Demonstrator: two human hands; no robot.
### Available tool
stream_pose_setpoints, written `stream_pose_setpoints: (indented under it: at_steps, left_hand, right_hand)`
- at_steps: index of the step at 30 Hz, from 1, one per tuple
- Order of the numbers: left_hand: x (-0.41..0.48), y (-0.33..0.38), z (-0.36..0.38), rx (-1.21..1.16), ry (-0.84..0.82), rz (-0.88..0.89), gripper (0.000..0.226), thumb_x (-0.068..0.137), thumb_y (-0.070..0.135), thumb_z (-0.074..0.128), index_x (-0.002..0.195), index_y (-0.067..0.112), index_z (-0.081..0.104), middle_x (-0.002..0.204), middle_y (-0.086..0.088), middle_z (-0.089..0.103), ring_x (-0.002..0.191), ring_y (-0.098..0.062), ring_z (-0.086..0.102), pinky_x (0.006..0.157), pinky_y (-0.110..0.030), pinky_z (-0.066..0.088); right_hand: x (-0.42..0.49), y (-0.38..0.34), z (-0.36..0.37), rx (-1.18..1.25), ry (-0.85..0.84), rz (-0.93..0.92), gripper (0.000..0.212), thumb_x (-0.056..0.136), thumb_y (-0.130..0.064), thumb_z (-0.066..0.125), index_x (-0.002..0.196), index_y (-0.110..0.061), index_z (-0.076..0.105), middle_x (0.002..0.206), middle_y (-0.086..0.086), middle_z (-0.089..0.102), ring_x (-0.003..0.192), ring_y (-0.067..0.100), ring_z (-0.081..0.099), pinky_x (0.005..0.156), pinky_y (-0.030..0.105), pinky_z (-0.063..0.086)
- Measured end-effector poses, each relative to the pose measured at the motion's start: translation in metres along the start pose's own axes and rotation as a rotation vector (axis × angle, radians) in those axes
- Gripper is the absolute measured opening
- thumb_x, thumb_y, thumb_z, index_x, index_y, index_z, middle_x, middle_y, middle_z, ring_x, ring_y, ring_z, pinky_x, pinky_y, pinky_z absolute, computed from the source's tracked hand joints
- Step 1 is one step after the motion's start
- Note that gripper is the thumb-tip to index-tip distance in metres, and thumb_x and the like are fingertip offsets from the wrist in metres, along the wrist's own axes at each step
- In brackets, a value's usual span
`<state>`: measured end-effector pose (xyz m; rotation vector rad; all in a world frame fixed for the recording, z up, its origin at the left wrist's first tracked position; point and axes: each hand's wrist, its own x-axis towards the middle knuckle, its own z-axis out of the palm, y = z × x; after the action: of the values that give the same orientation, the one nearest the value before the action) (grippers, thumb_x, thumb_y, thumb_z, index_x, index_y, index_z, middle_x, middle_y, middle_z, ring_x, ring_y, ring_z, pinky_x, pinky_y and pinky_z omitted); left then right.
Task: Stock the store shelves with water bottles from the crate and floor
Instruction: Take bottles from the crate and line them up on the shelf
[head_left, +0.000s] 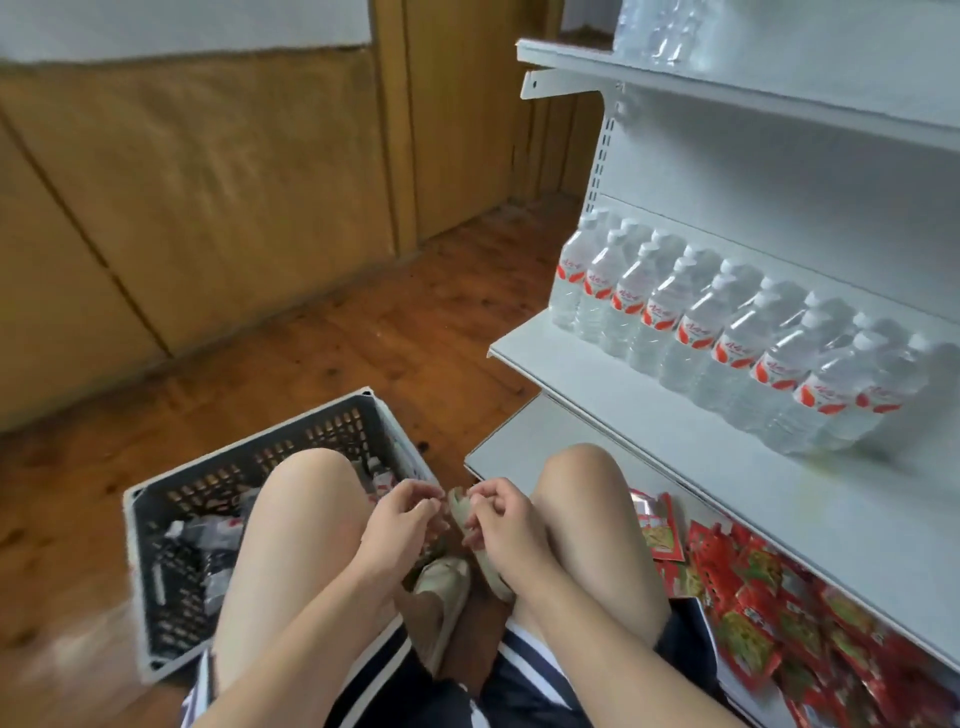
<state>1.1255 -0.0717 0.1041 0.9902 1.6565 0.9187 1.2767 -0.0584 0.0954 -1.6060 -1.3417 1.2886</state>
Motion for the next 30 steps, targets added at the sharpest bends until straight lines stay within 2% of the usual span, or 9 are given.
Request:
stream_pose_setpoints:
  at_steps: [4,9,13,18,22,25,30]
  left_hand:
    - [-0.013,-0.007,-0.029,-0.021,0.155,-0.049,0.017,0.099,0.007,0.054,0.098,0.017,0.068,0.098,-0.007,0.072,0.085,-0.023,0.071,0.086,-0.043,0.060]
    - [-0.014,-0.009,-0.048,0.025,0.240,-0.093,0.015,0.098,0.007,0.054,0.100,0.015,0.066,0.093,-0.007,0.073,0.075,-0.013,0.068,0.071,-0.027,0.053]
    - [-0.023,-0.019,-0.075,-0.011,0.359,-0.154,0.013,0.096,0.006,0.057,0.100,0.015,0.066,0.095,-0.009,0.073,0.079,-0.017,0.069,0.071,-0.030,0.054]
    - [-0.048,-0.043,-0.096,-0.085,0.531,-0.269,0.012,0.095,0.001,0.057,0.098,0.009,0.066,0.095,-0.016,0.073,0.072,-0.016,0.068,0.069,-0.031,0.053]
    - [-0.046,-0.035,-0.095,-0.110,0.526,-0.202,0.014,0.096,0.005,0.058,0.099,0.014,0.068,0.093,-0.007,0.074,0.079,-0.017,0.070,0.071,-0.026,0.055]
    - [-0.028,-0.022,-0.088,-0.108,0.471,-0.129,0.016,0.098,0.008,0.057,0.102,0.018,0.068,0.094,0.001,0.074,0.083,-0.013,0.072,0.078,-0.030,0.058]
    - [-0.002,-0.026,-0.069,-0.156,0.406,-0.183,0.018,0.097,0.006,0.054,0.103,0.017,0.067,0.098,-0.003,0.073,0.086,-0.017,0.071,0.081,-0.033,0.057]
  right_hand:
    - [0.008,-0.005,0.025,-0.073,-0.183,-0.004,0.012,0.103,-0.026,0.051,0.099,-0.027,0.062,0.079,0.002,0.071,0.066,0.013,0.068,0.071,0.034,0.061]
    - [0.042,-0.011,0.060,-0.080,-0.316,-0.007,0.013,0.103,-0.023,0.052,0.096,-0.024,0.063,0.077,0.005,0.071,0.064,0.016,0.068,0.068,0.034,0.060]
    - [0.054,-0.020,0.089,-0.047,-0.422,0.046,0.013,0.103,-0.017,0.052,0.099,-0.014,0.064,0.075,0.007,0.070,0.061,0.016,0.065,0.061,0.026,0.058]
    - [0.055,-0.027,0.119,-0.098,-0.553,0.011,0.013,0.103,-0.017,0.051,0.099,-0.015,0.064,0.076,0.007,0.071,0.059,0.014,0.065,0.054,0.023,0.051]
    - [0.065,-0.030,0.126,-0.083,-0.539,0.043,0.014,0.103,-0.017,0.051,0.100,-0.015,0.064,0.074,0.005,0.071,0.058,0.016,0.066,0.060,0.028,0.057]
    - [0.072,-0.030,0.122,-0.076,-0.503,0.073,0.014,0.104,-0.020,0.051,0.100,-0.017,0.065,0.080,0.008,0.073,0.064,0.019,0.069,0.066,0.032,0.060]
    - [0.075,-0.018,0.109,-0.072,-0.437,0.096,0.015,0.103,-0.021,0.052,0.098,-0.016,0.066,0.080,0.008,0.073,0.063,0.017,0.069,0.076,0.043,0.061]
